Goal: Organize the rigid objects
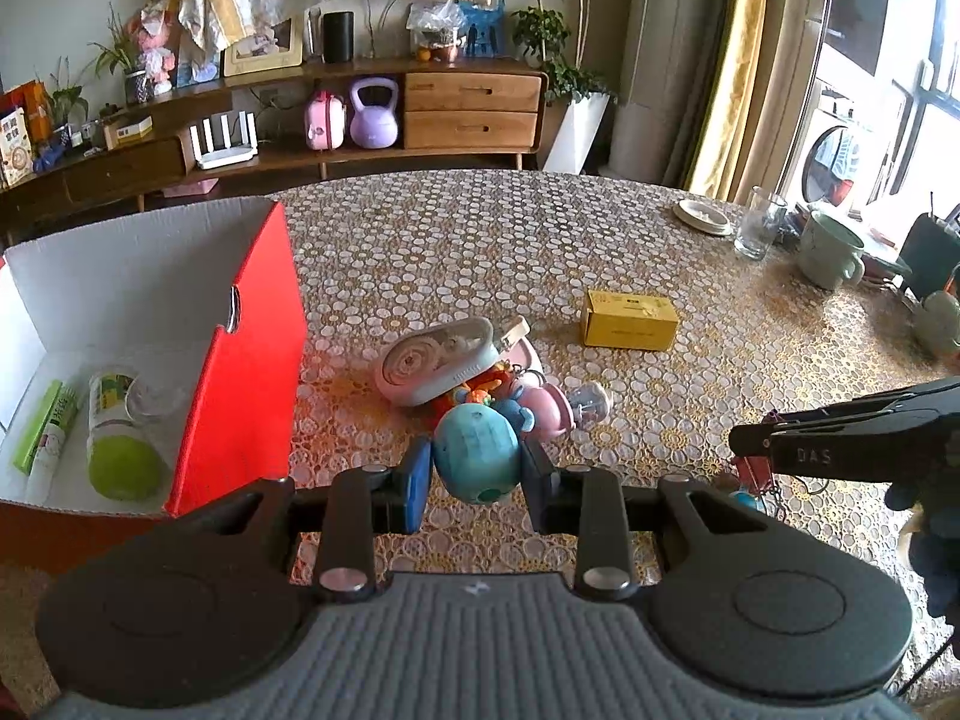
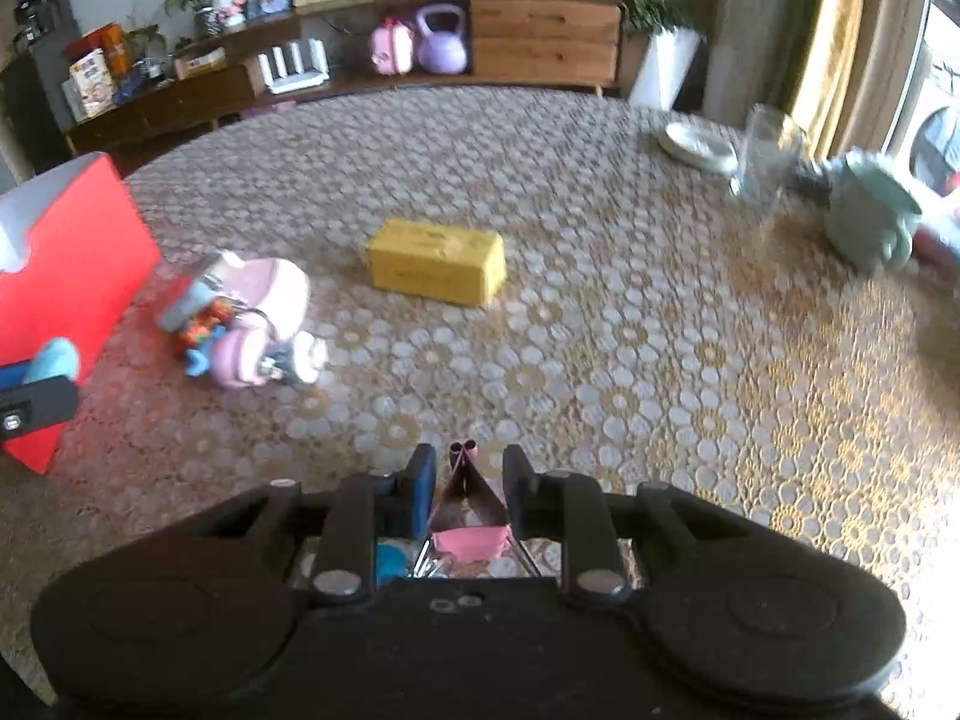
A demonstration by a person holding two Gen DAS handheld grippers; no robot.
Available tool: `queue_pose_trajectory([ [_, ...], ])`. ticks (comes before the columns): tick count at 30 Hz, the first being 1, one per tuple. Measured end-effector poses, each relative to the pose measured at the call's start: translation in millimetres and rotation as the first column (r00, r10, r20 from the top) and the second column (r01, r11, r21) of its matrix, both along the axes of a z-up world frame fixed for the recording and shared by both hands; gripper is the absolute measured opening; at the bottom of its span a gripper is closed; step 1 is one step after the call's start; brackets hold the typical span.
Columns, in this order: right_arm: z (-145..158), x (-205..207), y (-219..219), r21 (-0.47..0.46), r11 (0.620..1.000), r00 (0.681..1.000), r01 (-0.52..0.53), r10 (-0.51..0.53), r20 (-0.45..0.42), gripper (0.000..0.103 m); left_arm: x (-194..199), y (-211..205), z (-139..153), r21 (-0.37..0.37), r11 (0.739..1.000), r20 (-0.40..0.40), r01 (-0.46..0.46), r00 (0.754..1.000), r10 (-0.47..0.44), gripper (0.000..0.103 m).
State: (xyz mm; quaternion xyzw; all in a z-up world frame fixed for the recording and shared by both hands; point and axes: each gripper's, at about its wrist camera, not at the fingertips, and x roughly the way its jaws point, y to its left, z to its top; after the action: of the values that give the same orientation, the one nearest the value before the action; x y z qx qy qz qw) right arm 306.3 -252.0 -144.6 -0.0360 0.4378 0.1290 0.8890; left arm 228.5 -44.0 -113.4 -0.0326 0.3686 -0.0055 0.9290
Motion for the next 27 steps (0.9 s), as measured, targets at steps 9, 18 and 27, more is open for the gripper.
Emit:
queue_pose_trajectory([
  [9, 1, 0, -6, -0.09, 0.996, 0.999, -0.007, 0.012, 0.053, 0.028, 0, -8, -3, -0.002, 1.0, 0.003, 0.024, 1.0, -0.024, 0.031],
  [18, 18, -24, -37, 0.016, 1.0, 0.998, 0.012, -0.013, 0.063, 0.065, -2, -12, -6, -0.01, 0.999, -0.008, 0.031, 0.999, -0.031, 0.031],
  [27, 15, -78, -28, 0.04, 0.993, 0.993, -0.107, 0.105, 0.048, 0.072, -3, -10, -4, -0.02, 0.999, -0.007, 0.028, 1.0, -0.028, 0.031],
])
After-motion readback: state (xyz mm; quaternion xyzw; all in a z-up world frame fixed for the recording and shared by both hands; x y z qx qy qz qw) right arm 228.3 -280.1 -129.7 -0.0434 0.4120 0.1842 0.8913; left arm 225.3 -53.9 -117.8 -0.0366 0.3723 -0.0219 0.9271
